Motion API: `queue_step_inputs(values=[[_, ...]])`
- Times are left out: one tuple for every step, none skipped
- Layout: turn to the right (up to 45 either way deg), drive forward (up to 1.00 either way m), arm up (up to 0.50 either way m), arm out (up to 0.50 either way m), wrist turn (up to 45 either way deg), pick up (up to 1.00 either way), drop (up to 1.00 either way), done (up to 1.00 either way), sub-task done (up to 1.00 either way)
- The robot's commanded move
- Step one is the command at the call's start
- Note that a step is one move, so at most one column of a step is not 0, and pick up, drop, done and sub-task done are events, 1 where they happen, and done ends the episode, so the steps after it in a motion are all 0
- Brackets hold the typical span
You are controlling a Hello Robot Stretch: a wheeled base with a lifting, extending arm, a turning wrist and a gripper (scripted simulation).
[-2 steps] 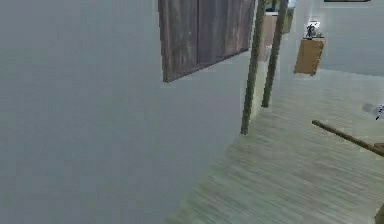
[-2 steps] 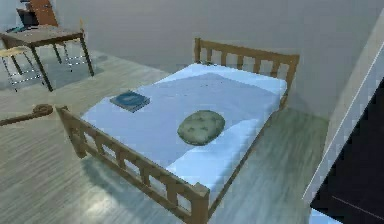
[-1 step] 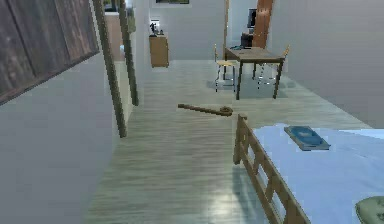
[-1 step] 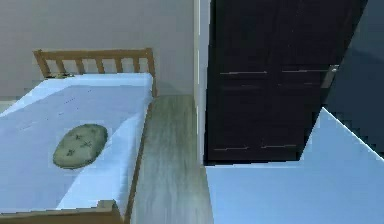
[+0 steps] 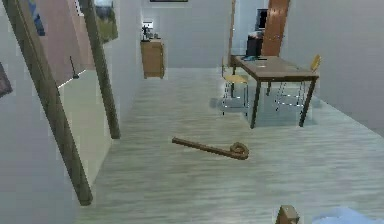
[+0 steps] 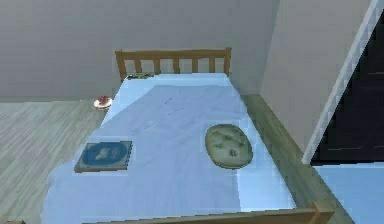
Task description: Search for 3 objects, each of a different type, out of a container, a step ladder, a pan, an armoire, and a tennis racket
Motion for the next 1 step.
queue_step_inputs(values=[[3.0, 0.0, 0.0, 0.0, 0.0, 0.0, 0.0, 0.0, 0.0]])
